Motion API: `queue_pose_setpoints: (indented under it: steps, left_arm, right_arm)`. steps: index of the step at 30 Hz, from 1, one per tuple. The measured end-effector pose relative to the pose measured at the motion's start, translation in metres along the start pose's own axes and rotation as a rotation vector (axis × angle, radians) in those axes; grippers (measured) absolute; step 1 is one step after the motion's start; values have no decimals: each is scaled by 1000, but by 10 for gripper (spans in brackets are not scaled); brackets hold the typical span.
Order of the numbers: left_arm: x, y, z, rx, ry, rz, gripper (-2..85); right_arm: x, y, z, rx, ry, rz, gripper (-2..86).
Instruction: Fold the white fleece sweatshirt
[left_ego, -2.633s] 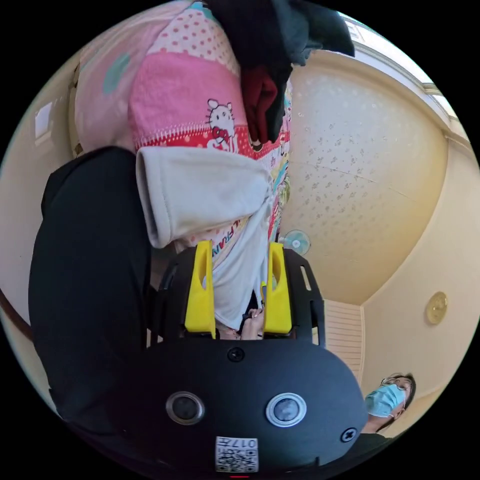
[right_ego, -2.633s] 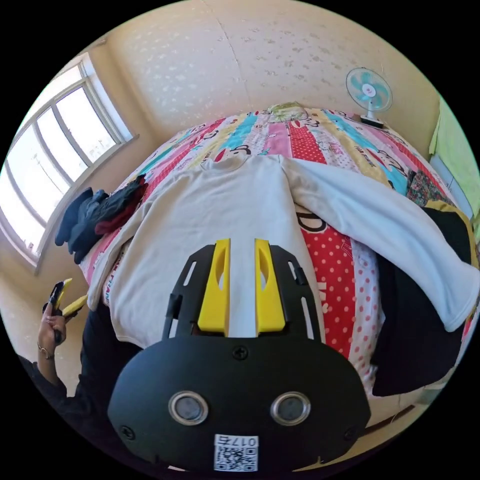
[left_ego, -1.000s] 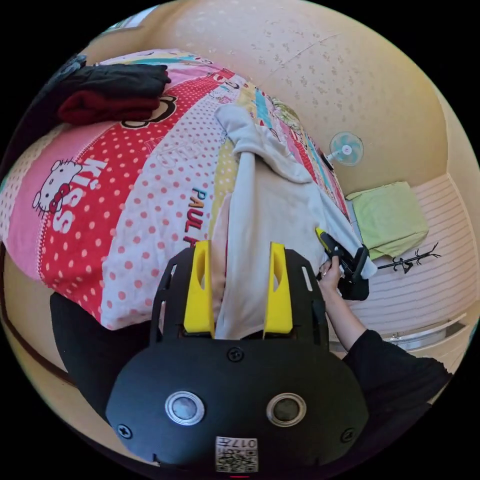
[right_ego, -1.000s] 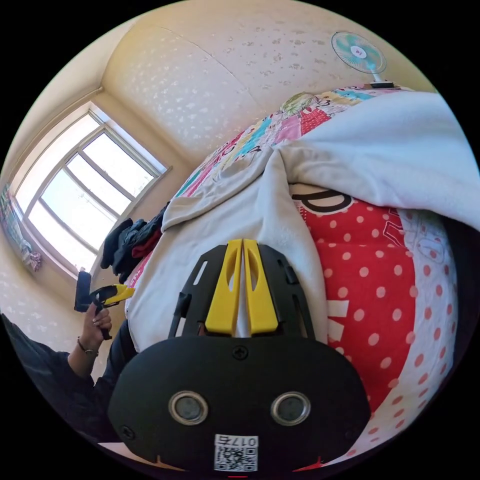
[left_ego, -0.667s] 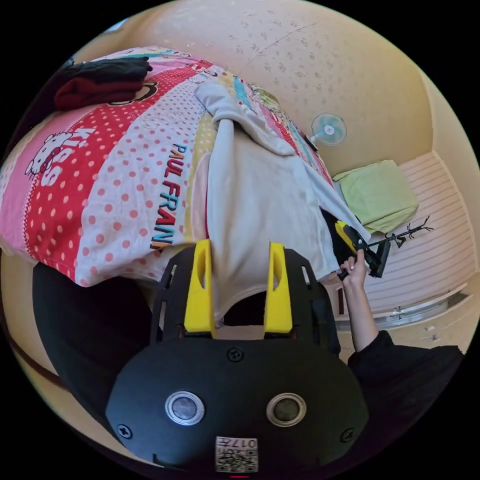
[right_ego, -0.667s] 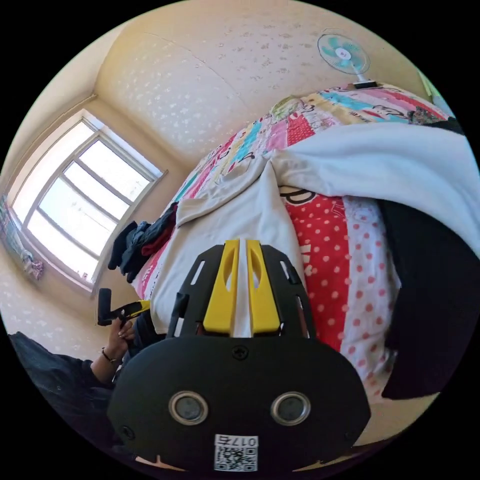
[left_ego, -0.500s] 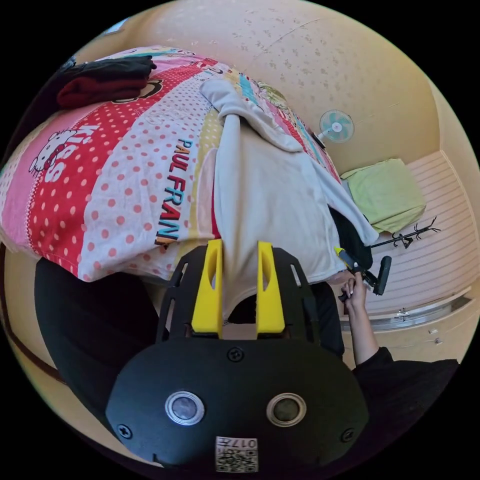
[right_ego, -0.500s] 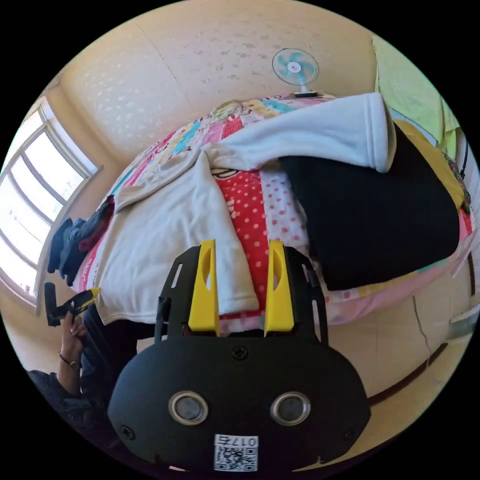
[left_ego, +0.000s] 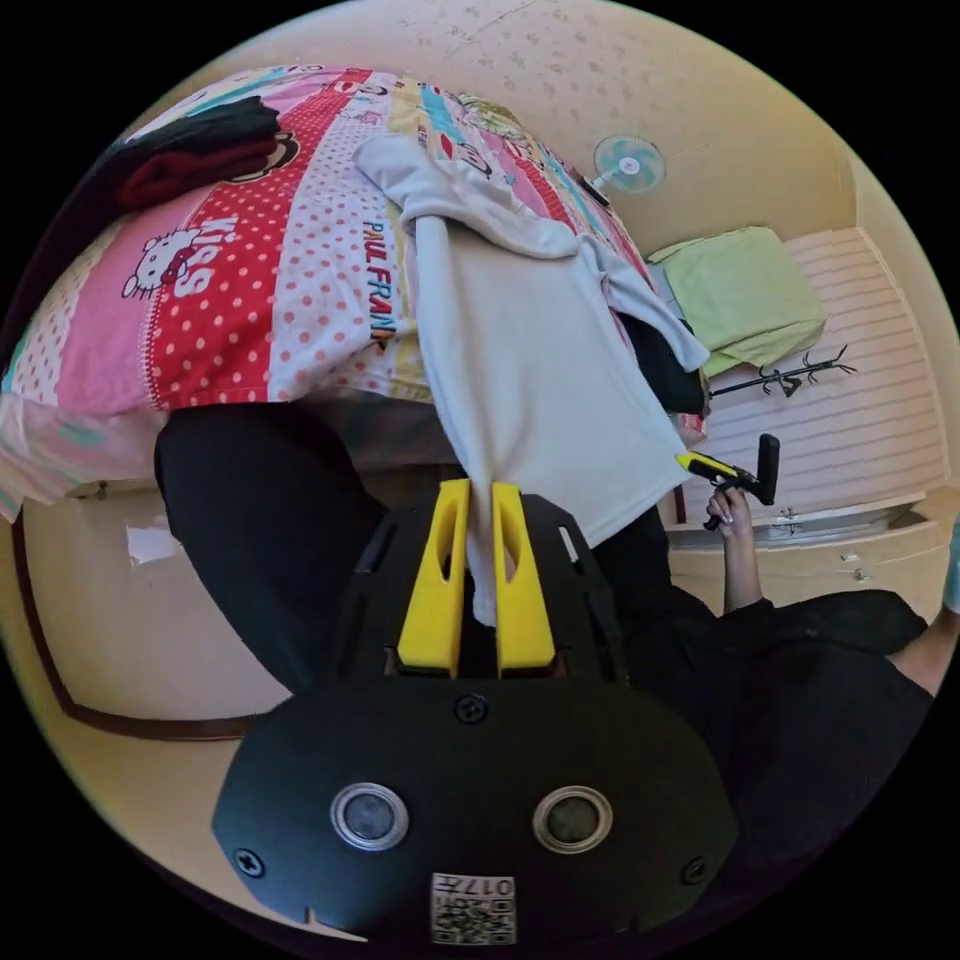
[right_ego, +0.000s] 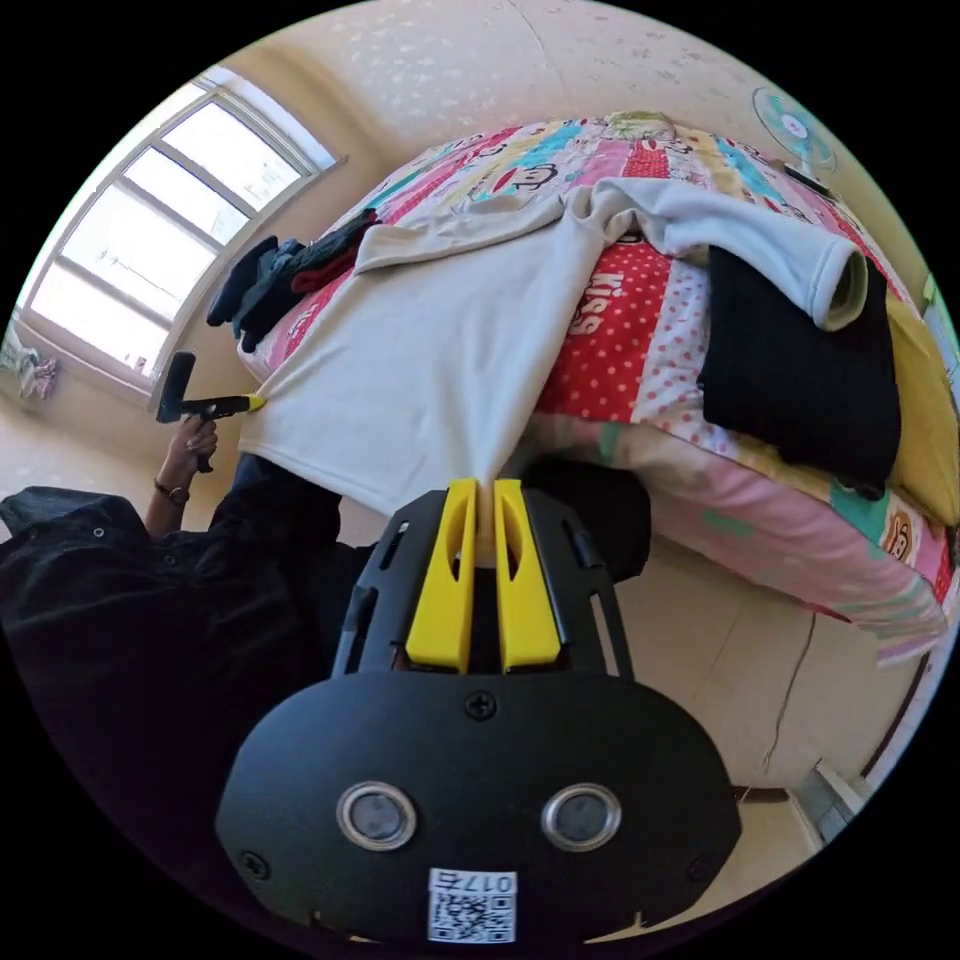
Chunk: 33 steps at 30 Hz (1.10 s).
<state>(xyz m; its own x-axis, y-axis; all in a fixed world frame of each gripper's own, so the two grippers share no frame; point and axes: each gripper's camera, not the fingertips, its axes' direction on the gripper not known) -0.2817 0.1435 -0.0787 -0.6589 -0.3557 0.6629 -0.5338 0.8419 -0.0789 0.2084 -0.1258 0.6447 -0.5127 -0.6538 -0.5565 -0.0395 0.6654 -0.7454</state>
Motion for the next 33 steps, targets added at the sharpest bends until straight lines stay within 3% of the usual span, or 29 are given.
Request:
queue_pose_setpoints:
  steps: [3, 5, 9, 12, 14, 16, 19, 21, 23, 25, 27, 33]
  left_arm:
    - [-12, 9, -9, 38, -62, -61, 78]
    - [-12, 6, -16, 54, -44, -57, 79]
    - [6, -8, -27, 116, -22, 14, 79]
    - [20, -21, -27, 116, -24, 47, 79]
    - [26, -27, -27, 114, 8, 66, 79]
    - [29, -29, -28, 114, 35, 75, 79]
    - [28, -31, -26, 104, 49, 73, 78]
    - [24, -32, -19, 81, 66, 62, 78]
    - [20, -34, -11, 64, 98, 50, 78]
    - [16, -38, -2, 39, 137, 42, 78]
    - [13, -43, 7, 7, 168, 34, 78]
    - [15, -60, 10, -29, 158, 47, 78]
  right_arm:
    - [31, 8, -19, 141, -42, 131, 50]
    - [66, 7, -61, 387, -43, 276, 88]
    - [113, -18, -106, 617, 49, 396, 131]
    - [147, -71, -108, 530, 146, 376, 121]
    - [167, -110, -113, 404, 34, 309, 48]
    - [166, -116, -150, 513, -88, 258, 36]
    - [181, -102, -223, 676, -127, 353, 29]
    - [196, -94, -253, 669, -13, 403, 30]
    - [232, -84, -252, 526, 203, 548, 37]
    - [265, -62, -234, 461, 245, 699, 45]
    - [287, -28, -216, 480, 178, 806, 67]
    - [294, 35, -144, 725, -415, 856, 116]
